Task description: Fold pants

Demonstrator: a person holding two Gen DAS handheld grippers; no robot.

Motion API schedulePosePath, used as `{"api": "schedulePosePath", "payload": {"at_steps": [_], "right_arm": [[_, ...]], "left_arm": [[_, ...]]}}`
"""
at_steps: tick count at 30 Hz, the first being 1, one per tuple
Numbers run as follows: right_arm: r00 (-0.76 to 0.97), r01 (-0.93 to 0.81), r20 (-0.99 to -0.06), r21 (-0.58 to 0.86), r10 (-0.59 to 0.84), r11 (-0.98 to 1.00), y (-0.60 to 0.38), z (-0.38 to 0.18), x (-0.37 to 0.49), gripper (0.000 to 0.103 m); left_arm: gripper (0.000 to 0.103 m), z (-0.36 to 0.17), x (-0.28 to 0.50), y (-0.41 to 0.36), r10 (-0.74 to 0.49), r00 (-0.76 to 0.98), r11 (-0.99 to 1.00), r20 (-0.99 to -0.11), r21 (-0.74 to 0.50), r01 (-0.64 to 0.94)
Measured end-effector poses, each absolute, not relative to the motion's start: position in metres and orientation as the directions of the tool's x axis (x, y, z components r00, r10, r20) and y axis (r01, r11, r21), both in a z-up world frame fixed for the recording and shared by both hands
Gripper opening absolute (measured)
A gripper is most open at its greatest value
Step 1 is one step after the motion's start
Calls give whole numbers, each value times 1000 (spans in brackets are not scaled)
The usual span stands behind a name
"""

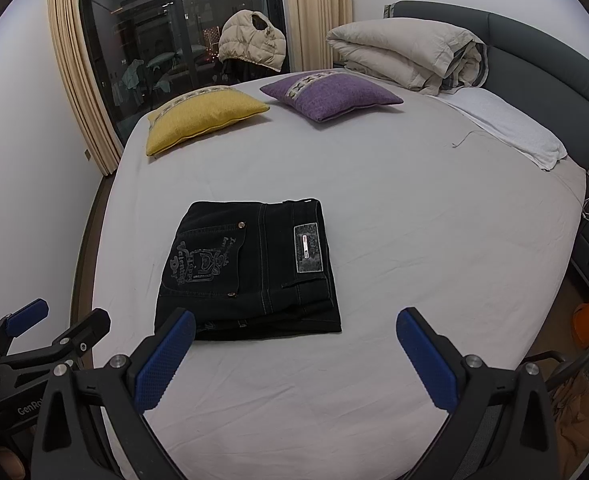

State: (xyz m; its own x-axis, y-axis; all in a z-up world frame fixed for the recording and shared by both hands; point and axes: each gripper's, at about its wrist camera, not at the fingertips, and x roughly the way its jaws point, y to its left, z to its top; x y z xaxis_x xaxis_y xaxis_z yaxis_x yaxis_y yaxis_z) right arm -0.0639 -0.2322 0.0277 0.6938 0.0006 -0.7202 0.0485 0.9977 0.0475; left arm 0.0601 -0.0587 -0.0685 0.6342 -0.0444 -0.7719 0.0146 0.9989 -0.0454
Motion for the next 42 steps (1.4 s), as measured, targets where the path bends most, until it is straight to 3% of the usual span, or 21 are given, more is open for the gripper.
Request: {"api": "schedulePosePath", "payload": {"at_steps": [42], "right_arm": [[690, 43, -724, 46, 4, 998, -236, 29, -65, 103]], "left_arm": [[103, -68, 60, -57, -45, 632, 999, -774, -44, 16]]}}
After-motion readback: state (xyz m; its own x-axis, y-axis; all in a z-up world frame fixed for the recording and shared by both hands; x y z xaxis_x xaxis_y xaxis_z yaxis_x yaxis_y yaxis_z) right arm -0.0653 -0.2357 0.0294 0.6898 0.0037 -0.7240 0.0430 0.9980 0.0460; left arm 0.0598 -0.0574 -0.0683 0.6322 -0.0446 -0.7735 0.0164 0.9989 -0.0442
